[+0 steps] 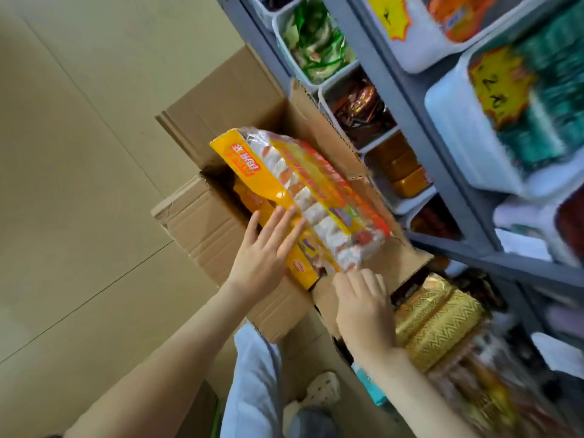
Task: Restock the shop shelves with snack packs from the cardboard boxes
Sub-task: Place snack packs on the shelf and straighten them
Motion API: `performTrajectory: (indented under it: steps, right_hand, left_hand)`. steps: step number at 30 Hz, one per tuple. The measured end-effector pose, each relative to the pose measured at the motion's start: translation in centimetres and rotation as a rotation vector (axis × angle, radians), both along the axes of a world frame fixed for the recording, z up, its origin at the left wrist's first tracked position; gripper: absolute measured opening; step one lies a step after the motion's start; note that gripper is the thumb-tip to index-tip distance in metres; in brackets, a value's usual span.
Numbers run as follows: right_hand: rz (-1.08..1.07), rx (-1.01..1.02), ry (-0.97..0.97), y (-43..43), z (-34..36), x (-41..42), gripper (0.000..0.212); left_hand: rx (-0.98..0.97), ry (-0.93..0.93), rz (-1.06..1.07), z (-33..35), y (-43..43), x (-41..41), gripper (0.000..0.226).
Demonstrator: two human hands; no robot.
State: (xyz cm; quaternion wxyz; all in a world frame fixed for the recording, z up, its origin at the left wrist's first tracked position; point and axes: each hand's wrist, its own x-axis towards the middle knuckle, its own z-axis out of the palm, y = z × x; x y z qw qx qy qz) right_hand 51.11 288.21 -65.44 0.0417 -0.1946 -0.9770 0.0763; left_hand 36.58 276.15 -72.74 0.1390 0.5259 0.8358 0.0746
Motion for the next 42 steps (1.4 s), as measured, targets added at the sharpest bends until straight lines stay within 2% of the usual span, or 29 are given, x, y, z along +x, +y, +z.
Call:
performTrajectory:
  steps: [3,4,7,9,11,13,14,18,21,24,25,28,29,33,35,37,39,41,42]
  right_hand:
    - [-0.019,0.010,0.095,2.9,6.9,-2.0,0.020]
    - [0.002,0.020,0.122,3.5,9.1,-2.3,0.020]
    - [0.077,0.059,0.210,3.4,14.9,-1.8,0.026]
    - [0.085,0.097,0.241,3.0,18.6,-0.2,0.026]
    - [0.084,0.102,0.255,3.1,21.0,1.4,0.030]
    - [0.086,0.106,0.281,3.7,24.1,3.7,0.032]
    - [0.083,0.101,0.289,3.9,25.6,5.1,0.030]
    - [0.011,0.052,0.310,4.1,30.7,11.2,0.023]
    - [-0.012,0.035,0.294,3.9,34.5,16.5,0.014]
    - [-0.027,0.105,0.198,4.0,38.5,22.0,0.010]
    - [-0.043,0.128,0.146,4.0,39.9,23.6,0.020]
    - [-0.101,0.244,-0.111,3.6,44.8,27.2,0.084]
    - [-0.114,0.292,-0.169,3.3,46.5,28.0,0.095]
    - [-0.176,0.457,-0.182,2.3,53.1,30.0,0.091]
    - [-0.194,0.509,-0.147,2.6,56.0,31.0,0.088]
    - [-0.201,0.448,-0.122,3.6,58.6,32.3,0.094]
    - [-0.223,0.305,-0.080,4.7,61.1,34.1,0.101]
    - [-0.233,0.248,-0.015,5.3,63.1,36.0,0.102]
    - [-0.247,0.243,0.018,5.5,63.9,37.0,0.099]
  left_hand:
    - [0.072,0.102,-0.109,5.2,4.1,-3.4,0.070]
    - [0.081,0.106,-0.155,7.0,5.3,-4.5,0.074]
    - [0.086,-0.001,-0.342,11.9,8.5,-6.9,0.100]
    - [-0.028,-0.103,-0.479,15.9,9.6,-6.6,0.103]
    - [-0.187,-0.155,-0.554,18.3,9.8,-5.7,0.080]
    - [-0.186,-0.245,-0.562,21.5,9.4,-3.5,0.044]
    - [-0.145,-0.226,-0.582,23.3,9.0,-2.2,0.038]
    - [0.148,0.061,-0.603,27.9,6.6,3.0,0.026]
    - [0.364,0.136,-0.471,32.7,4.7,8.1,0.027]
    - [0.528,0.246,-0.406,38.5,4.0,13.5,0.023]
    - [0.555,0.293,-0.399,40.7,4.2,15.1,0.020]
    - [0.622,0.471,-0.397,47.8,5.4,19.2,0.015]
    - [0.653,0.532,-0.403,50.2,5.8,20.4,0.014]
    - [0.778,0.775,-0.449,58.9,7.5,25.4,0.023]
    - [0.848,0.839,-0.429,61.8,8.1,27.6,0.023]
    - [0.918,0.854,-0.395,64.0,8.7,29.5,0.025]
    - [0.976,0.875,-0.388,65.8,9.6,31.3,0.023]
    - [0.987,0.946,-0.386,67.4,10.6,32.8,0.012]
    - [0.994,0.982,-0.386,68.2,11.2,33.6,0.014]
